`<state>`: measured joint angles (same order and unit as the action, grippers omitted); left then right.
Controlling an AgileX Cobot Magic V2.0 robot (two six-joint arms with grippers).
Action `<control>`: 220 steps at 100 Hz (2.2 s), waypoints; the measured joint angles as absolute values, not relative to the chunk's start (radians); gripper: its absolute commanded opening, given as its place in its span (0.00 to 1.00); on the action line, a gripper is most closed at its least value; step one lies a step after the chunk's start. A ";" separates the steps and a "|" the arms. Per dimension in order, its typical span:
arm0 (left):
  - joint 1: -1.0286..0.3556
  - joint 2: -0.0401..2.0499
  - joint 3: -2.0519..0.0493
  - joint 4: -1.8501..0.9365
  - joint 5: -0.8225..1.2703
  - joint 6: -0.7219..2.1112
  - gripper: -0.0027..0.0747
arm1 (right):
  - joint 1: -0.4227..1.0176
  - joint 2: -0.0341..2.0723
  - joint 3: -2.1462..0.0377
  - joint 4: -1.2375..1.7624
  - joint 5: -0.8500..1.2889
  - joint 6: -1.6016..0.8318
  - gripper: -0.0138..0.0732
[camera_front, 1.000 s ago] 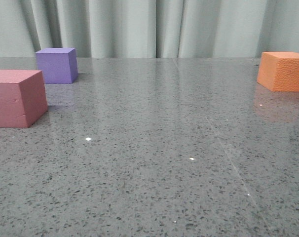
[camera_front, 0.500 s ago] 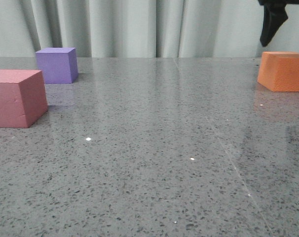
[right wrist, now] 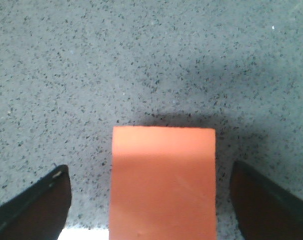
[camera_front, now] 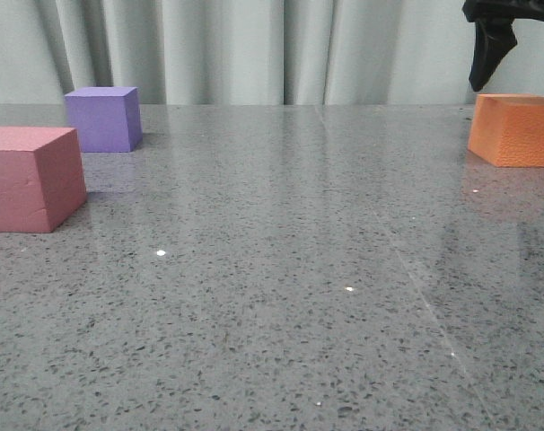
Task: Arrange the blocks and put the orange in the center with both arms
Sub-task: 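Lower the right gripper over the orange cube and close on it, then lift the orange cube with the right gripper and carry it toward the table center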
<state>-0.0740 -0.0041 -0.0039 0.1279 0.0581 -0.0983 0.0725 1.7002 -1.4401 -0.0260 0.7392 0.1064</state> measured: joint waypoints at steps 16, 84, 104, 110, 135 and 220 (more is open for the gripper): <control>-0.074 -0.004 -0.004 0.128 0.058 -0.098 0.01 | 0.060 1.750 -1.440 -0.026 0.732 0.106 0.89; -0.074 -0.004 -0.004 0.128 0.058 -0.098 0.01 | 0.060 1.798 -1.507 -0.014 0.834 0.106 0.32; -0.074 -0.004 -0.004 0.128 0.058 -0.098 0.01 | 0.110 1.792 -1.687 0.015 1.049 0.106 0.32; -0.074 -0.004 -0.004 0.128 0.058 -0.098 0.01 | 0.154 1.790 -1.726 0.019 1.085 0.111 0.32; -0.074 -0.004 -0.004 0.128 0.058 -0.098 0.01 | 0.377 1.795 -1.776 0.029 1.052 0.241 0.32; -0.074 -0.004 -0.004 0.128 0.058 -0.098 0.01 | 0.626 2.027 -1.826 -0.163 0.911 0.720 0.35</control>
